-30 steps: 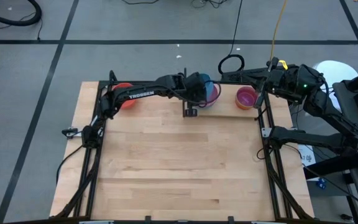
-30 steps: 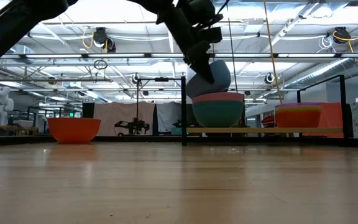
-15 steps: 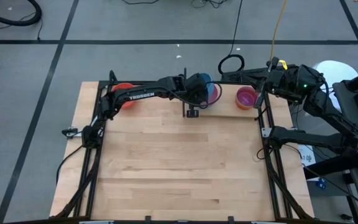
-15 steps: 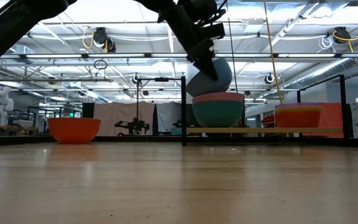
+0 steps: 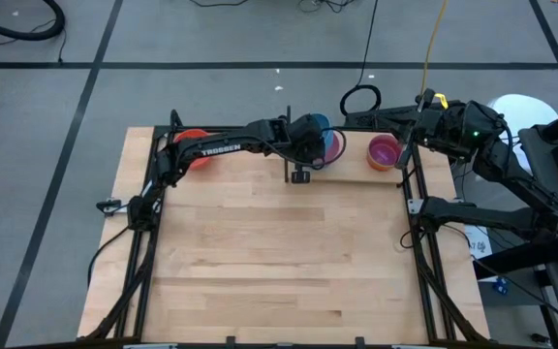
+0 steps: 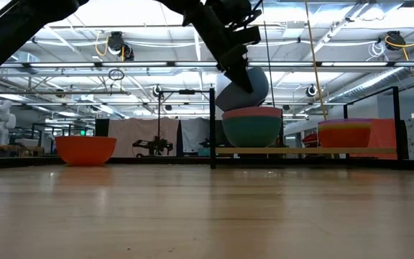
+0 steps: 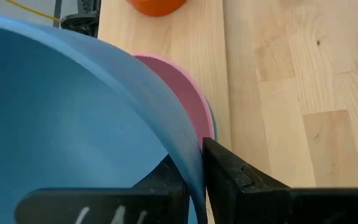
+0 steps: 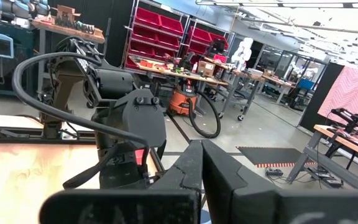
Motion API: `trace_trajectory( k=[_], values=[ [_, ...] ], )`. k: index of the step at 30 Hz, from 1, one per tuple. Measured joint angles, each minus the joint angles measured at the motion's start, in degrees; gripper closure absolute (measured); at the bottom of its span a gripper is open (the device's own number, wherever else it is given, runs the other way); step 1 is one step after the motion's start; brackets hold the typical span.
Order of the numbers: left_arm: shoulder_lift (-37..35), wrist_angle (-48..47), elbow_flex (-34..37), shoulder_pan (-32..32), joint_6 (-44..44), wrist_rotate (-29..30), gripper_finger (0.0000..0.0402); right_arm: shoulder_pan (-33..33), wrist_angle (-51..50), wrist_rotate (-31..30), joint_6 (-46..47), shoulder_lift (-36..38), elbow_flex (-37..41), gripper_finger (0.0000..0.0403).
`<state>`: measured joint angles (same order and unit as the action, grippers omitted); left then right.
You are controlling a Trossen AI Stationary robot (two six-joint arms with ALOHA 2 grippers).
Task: Place and stack bowls onto a shelf
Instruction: Stack the large blue bowl on top of the large pink bowl on the shelf
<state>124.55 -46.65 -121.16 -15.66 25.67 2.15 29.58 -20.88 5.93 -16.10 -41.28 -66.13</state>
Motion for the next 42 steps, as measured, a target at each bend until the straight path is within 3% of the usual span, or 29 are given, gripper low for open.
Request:
trace_trajectory(
  k=[6, 16, 22, 27, 42],
  values=[
    [0.0, 0.0, 0.0, 0.0, 0.0, 0.0, 0.0393, 0.0, 0.0, 0.0, 0.0, 0.0, 0.0, 0.0403],
    [0.0, 0.0, 0.0, 0.0, 0.1, 0.1, 0.0322, 0.0, 0.0, 0.0, 0.0, 0.0, 0.0, 0.0403],
    [0.0, 0.3, 0.0, 0.2, 1.4, 4.3, 0.0301, 0.0, 0.0, 0.0, 0.0, 0.0, 0.0, 0.0403],
    [-0.1, 0.4, -1.7, 1.1, 2.2, 9.0, 0.0294, 0.0, 0.0, 0.0, 0.0, 0.0, 0.0, 0.0403],
    [0.1, 0.5, -1.4, 1.3, 3.1, 8.3, 0.0293, 0.0, 0.0, 0.0, 0.0, 0.0, 0.0, 0.0403]
  ],
)
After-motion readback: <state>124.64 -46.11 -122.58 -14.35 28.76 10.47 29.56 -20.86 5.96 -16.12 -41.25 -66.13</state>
